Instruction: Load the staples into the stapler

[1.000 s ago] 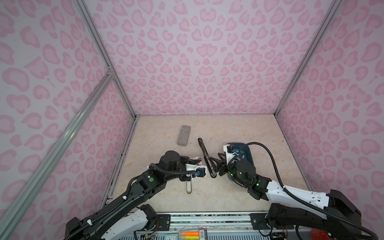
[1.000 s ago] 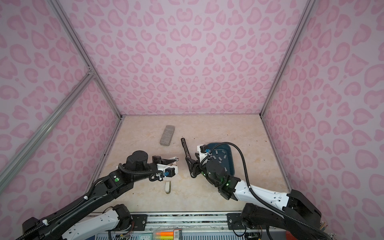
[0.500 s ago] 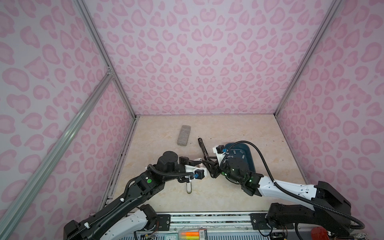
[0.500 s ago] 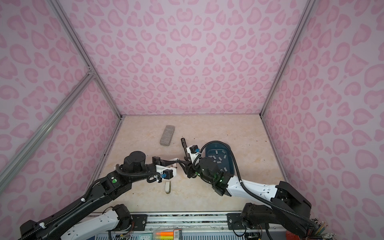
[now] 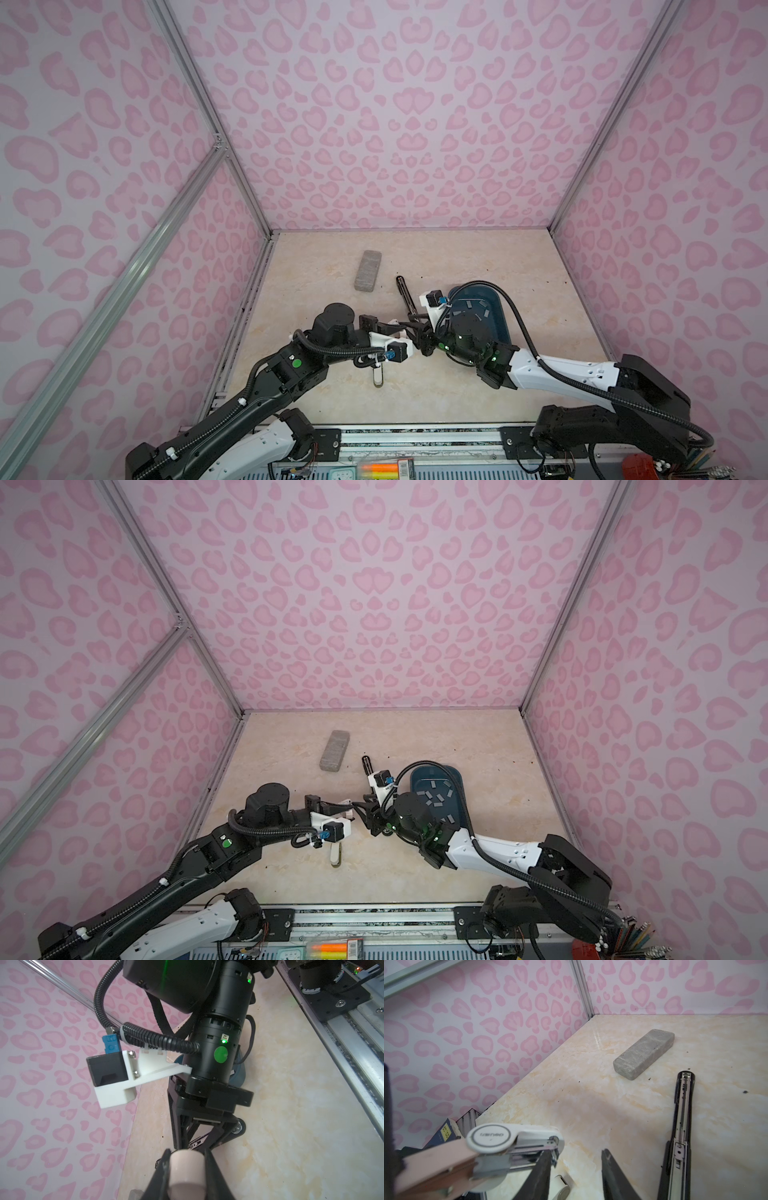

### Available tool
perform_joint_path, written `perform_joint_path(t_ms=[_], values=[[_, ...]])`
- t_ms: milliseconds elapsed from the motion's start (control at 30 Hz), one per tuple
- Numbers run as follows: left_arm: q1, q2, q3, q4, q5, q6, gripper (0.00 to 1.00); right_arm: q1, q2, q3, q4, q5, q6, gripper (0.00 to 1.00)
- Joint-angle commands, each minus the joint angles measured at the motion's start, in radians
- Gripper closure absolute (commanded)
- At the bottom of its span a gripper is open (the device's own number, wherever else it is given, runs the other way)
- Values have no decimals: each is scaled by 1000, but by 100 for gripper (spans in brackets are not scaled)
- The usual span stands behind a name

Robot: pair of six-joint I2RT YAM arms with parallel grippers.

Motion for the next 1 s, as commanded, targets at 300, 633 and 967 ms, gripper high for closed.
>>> perform_joint_path(t_ms=[300,633,967], values=[[117,62,56,87,39,-165,97,-101,-294,-159,155,5,-478,23],[118,111,102,25,218,-122,97,-155,-357,-241,85,-319,-585,14],[102,55,58,-16,408,-29,97,-103,-429,-269,53,-356,-624,12]])
